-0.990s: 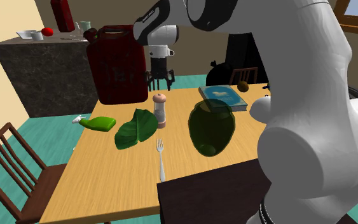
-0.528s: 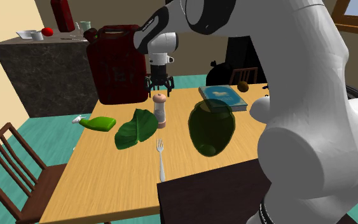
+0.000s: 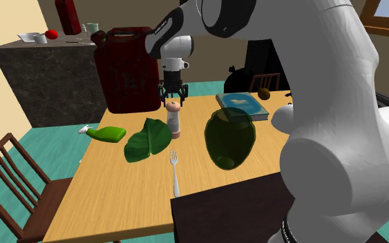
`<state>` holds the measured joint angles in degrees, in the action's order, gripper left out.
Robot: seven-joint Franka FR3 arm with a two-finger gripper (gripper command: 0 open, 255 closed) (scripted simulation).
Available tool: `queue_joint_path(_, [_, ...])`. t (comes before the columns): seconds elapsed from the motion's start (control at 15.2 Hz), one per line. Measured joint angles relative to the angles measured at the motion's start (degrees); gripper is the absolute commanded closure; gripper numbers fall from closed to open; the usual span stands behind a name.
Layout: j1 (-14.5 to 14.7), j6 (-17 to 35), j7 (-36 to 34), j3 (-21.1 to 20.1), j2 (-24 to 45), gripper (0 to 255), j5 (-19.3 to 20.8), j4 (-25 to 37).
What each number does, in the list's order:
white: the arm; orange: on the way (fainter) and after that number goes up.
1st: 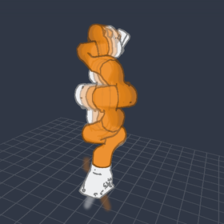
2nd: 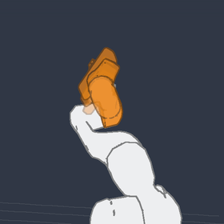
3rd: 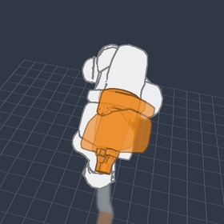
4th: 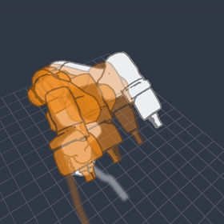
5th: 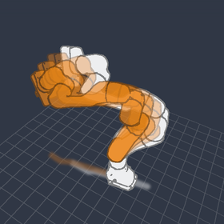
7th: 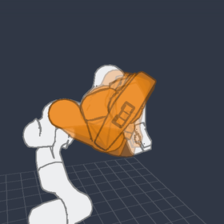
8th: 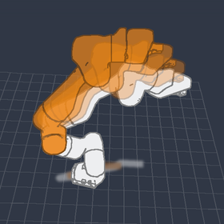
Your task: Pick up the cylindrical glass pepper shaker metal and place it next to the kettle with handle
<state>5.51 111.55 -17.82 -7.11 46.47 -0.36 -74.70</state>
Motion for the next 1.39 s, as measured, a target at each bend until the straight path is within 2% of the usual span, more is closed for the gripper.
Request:
queue_joint_path(0.59, [-0.05, -0.20, 0.02, 0.00, -0.23, 255, -0.01, -0.07])
queue_joint_path(1.39, [-0.09, -6.32, -0.39, -0.26, -4.09, 255, -0.25, 2.23])
